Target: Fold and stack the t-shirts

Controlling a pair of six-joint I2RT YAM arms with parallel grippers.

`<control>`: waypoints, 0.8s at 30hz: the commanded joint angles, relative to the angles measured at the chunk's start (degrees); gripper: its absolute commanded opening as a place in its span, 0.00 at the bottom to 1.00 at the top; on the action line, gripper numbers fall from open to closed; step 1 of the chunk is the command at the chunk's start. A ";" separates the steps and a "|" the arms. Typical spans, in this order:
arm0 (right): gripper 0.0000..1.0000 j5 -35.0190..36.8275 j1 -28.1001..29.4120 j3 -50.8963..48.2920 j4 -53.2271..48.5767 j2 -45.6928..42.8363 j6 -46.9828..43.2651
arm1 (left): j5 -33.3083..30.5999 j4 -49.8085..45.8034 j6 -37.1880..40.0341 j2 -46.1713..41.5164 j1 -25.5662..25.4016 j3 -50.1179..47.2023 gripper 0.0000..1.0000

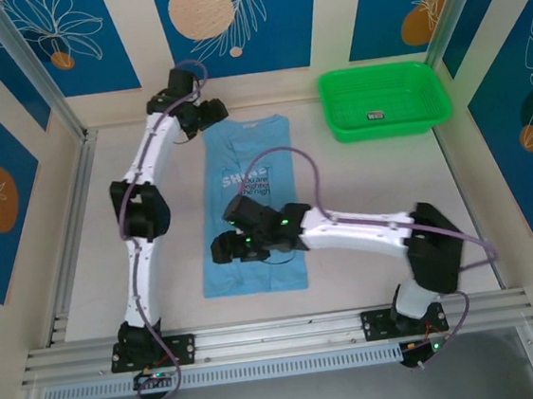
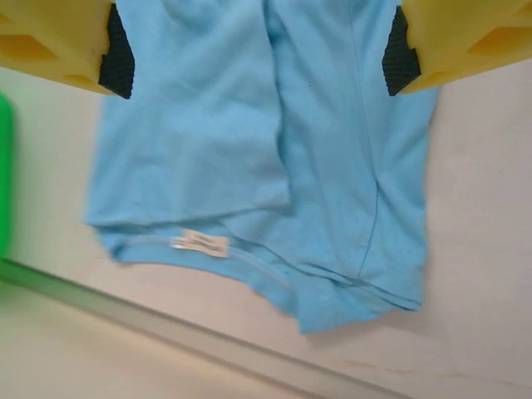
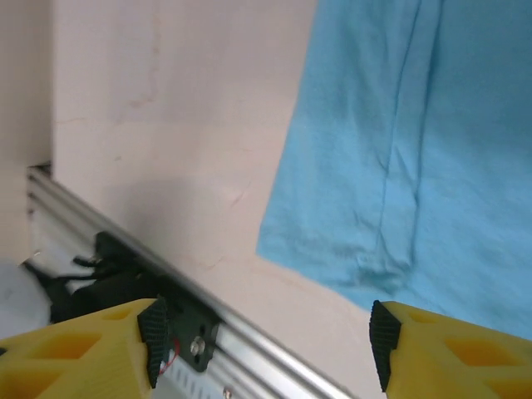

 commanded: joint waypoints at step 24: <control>0.58 -19.16 -18.22 -45.12 3.03 -30.49 4.72 | -2.81 11.79 -16.93 -95.18 -18.13 -117.87 0.41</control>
